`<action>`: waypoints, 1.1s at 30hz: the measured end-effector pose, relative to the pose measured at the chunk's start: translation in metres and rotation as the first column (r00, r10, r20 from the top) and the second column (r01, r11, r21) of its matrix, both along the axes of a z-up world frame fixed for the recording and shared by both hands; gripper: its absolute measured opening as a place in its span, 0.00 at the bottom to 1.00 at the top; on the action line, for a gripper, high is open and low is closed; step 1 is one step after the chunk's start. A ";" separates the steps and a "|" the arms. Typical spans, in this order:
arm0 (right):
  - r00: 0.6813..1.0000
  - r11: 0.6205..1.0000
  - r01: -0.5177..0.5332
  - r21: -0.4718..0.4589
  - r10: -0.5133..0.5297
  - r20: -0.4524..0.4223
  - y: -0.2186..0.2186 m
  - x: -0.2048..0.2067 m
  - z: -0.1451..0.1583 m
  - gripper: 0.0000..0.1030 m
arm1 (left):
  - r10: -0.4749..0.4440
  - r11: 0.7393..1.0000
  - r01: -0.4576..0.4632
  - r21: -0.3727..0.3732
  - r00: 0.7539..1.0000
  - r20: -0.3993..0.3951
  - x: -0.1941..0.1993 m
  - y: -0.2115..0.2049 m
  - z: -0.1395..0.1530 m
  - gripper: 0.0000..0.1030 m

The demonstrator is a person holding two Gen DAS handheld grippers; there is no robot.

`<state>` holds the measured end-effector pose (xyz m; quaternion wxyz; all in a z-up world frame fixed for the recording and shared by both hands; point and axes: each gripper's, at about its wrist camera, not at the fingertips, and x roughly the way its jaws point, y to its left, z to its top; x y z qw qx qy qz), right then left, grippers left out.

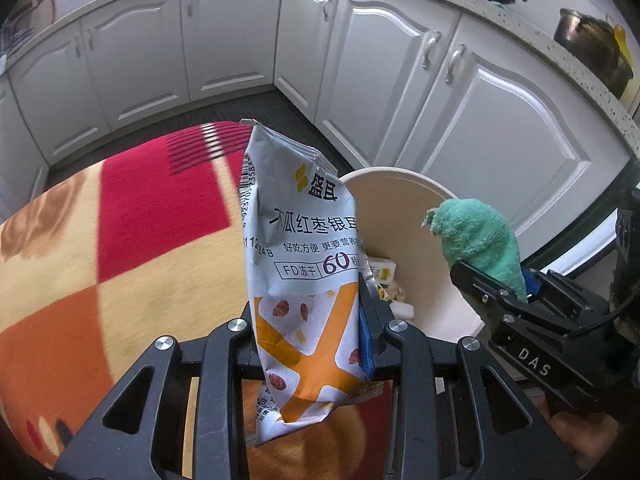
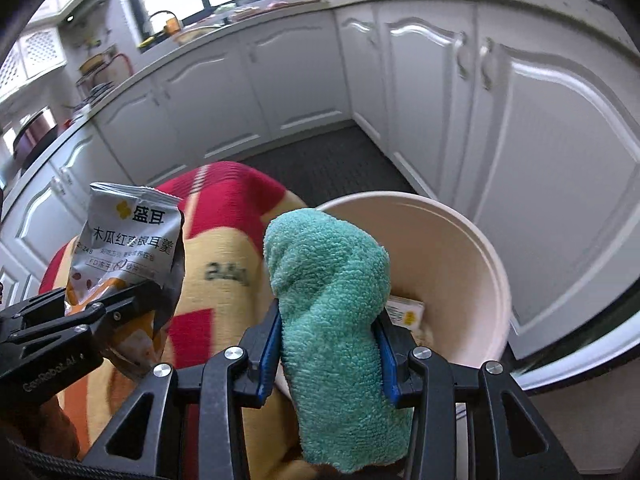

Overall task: Collect trash
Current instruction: 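Carry the green towel with the right tool while the left tool carries the snack bag to the bucket, then open both tools over the bucket to drop the towel and snack bag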

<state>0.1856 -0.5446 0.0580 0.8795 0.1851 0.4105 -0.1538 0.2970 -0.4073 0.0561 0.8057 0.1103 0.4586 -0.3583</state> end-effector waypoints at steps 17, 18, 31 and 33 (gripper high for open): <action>0.993 0.994 0.106 0.038 -0.104 -0.054 -0.049 -0.005 -0.030 0.39 | -0.050 0.999 0.050 0.012 0.998 -0.032 -0.003 -0.047 -0.023 0.29; 0.993 0.993 0.108 0.039 -0.106 -0.056 -0.051 -0.004 -0.031 0.39 | -0.052 0.999 0.052 0.011 0.998 -0.034 -0.002 -0.048 -0.024 0.29; 0.984 0.985 0.171 0.036 -0.169 -0.051 -0.062 -0.009 -0.037 0.62 | -0.057 0.998 0.053 -0.045 0.996 -0.075 0.000 -0.045 -0.027 0.62; 0.985 0.985 0.169 0.037 -0.167 -0.053 -0.060 -0.012 -0.039 0.62 | -0.054 0.998 0.051 -0.042 0.997 -0.059 -0.003 -0.043 -0.025 0.64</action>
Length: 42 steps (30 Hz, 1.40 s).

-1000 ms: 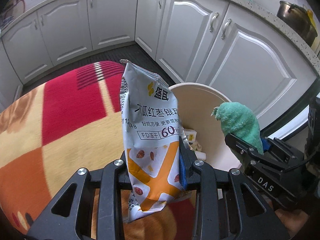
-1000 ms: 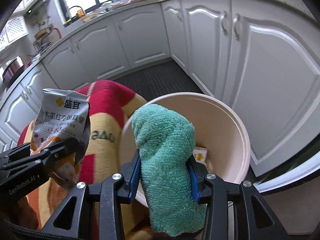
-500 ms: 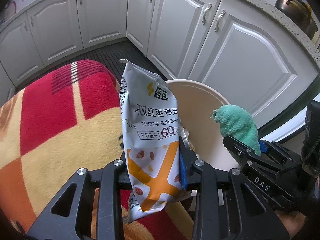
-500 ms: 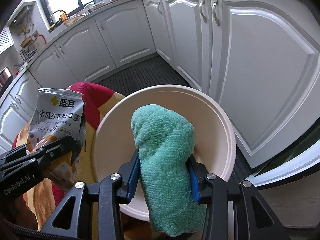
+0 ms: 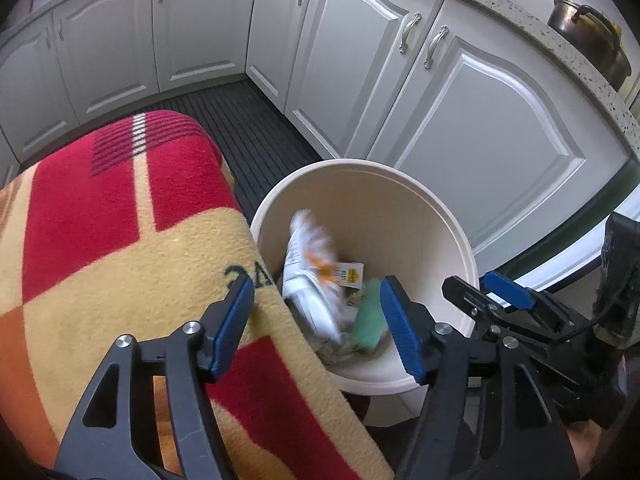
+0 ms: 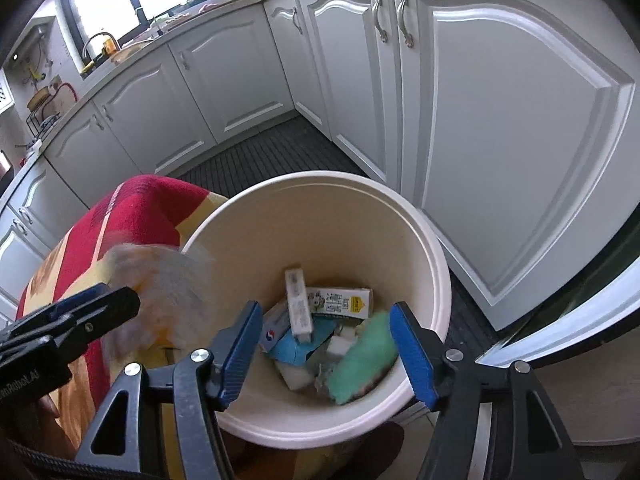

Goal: Collect trash

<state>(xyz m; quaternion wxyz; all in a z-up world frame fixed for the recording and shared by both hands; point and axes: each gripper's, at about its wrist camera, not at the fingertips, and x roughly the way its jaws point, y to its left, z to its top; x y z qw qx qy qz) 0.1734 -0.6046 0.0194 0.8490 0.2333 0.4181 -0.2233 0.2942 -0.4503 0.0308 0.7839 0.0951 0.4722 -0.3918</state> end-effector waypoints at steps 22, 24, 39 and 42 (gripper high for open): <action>0.992 0.979 -0.018 -0.204 0.043 0.120 0.089 -0.028 0.069 0.80 | 0.206 0.978 -0.181 -0.109 0.927 0.314 -0.039 0.108 0.074 0.77; 0.988 0.973 -0.006 -0.233 0.041 0.146 0.099 -0.035 0.082 0.83 | 0.226 0.972 -0.187 -0.141 0.906 0.358 -0.049 0.119 0.085 0.79; 0.952 0.922 0.085 -0.378 0.036 0.303 0.151 -0.090 0.157 0.96 | 0.283 0.942 -0.157 -0.296 0.846 0.451 -0.095 0.175 0.129 0.86; 0.942 0.916 0.099 -0.389 0.039 0.332 0.159 -0.097 0.167 0.98 | 0.292 0.939 -0.159 -0.305 0.836 0.464 -0.100 0.181 0.132 0.86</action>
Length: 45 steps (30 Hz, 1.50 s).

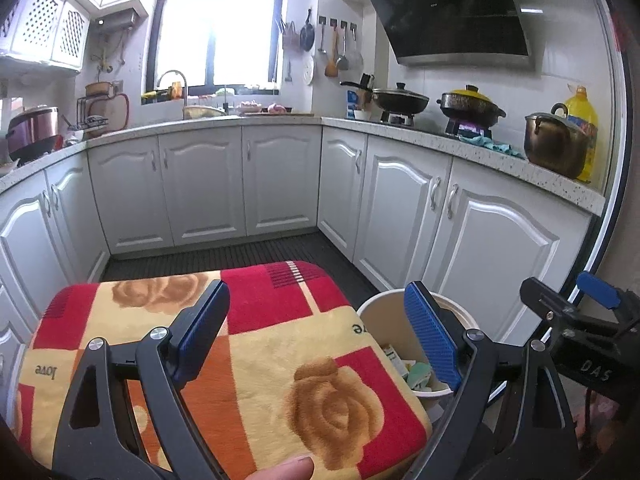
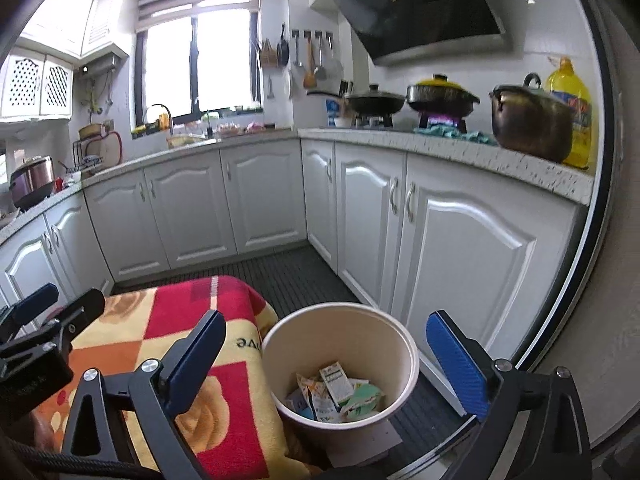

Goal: Collect trash

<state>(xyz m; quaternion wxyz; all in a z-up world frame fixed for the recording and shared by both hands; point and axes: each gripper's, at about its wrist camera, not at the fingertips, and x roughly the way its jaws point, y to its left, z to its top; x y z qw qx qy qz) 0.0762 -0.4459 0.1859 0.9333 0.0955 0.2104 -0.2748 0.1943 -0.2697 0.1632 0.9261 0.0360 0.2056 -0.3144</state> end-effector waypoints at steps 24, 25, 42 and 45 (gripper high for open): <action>0.999 1.000 -0.023 -0.011 0.024 0.031 0.013 -0.003 0.012 0.99 | 0.052 0.999 -0.052 -0.004 0.998 0.048 -0.008 0.008 0.005 0.86; 0.999 1.000 -0.024 -0.011 0.025 0.030 0.013 -0.003 0.012 0.99 | 0.052 0.999 -0.052 -0.004 0.997 0.049 -0.008 0.008 0.006 0.86; 0.999 1.000 -0.018 0.010 0.018 0.041 0.015 -0.001 0.010 0.99 | 0.066 0.998 -0.066 0.003 0.997 0.049 -0.005 0.007 0.003 0.86; 0.999 1.000 -0.014 0.012 0.014 0.040 0.015 -0.002 0.009 0.99 | 0.069 0.998 -0.069 0.000 0.997 0.046 -0.004 0.007 0.002 0.86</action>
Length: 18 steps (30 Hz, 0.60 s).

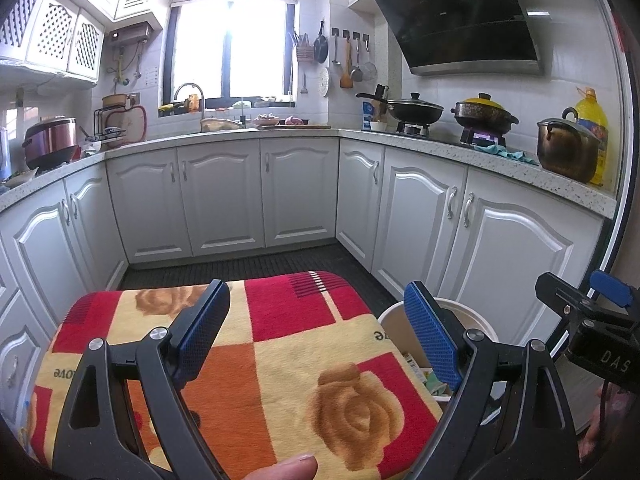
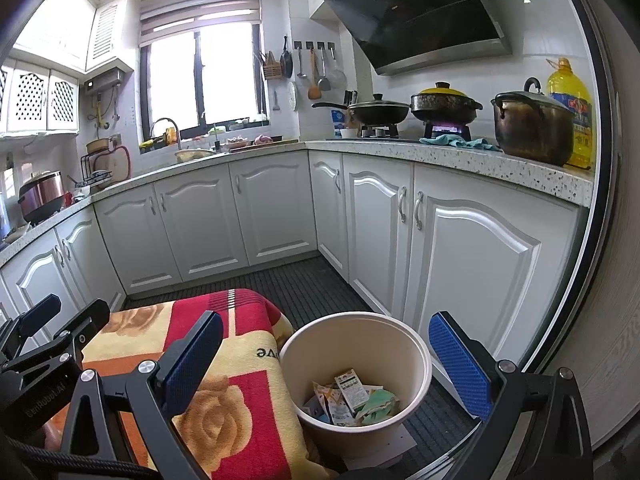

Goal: Collect trash

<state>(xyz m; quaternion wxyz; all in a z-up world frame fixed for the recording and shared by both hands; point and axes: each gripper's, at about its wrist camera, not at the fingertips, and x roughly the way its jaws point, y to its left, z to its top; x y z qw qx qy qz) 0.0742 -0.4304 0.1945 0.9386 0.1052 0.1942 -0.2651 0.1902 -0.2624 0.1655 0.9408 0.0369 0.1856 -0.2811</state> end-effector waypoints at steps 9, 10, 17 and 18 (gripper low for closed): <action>1.000 1.000 -0.002 0.001 0.002 -0.010 0.002 0.001 -0.002 0.99 | 0.004 1.000 -0.004 0.002 1.000 0.001 0.001 0.001 -0.001 0.86; 1.000 1.000 -0.001 0.001 0.001 -0.010 0.002 0.001 -0.002 0.99 | 0.005 1.000 -0.005 0.002 1.000 0.000 0.002 0.001 -0.002 0.86; 1.000 1.000 0.000 0.007 0.000 -0.014 0.001 0.002 -0.003 0.99 | 0.018 1.000 -0.018 0.004 1.000 -0.005 0.003 0.001 -0.003 0.86; 1.000 1.000 0.000 0.007 0.000 -0.014 0.001 0.002 -0.003 0.99 | 0.019 1.000 -0.019 0.004 1.000 -0.005 0.002 0.001 -0.003 0.86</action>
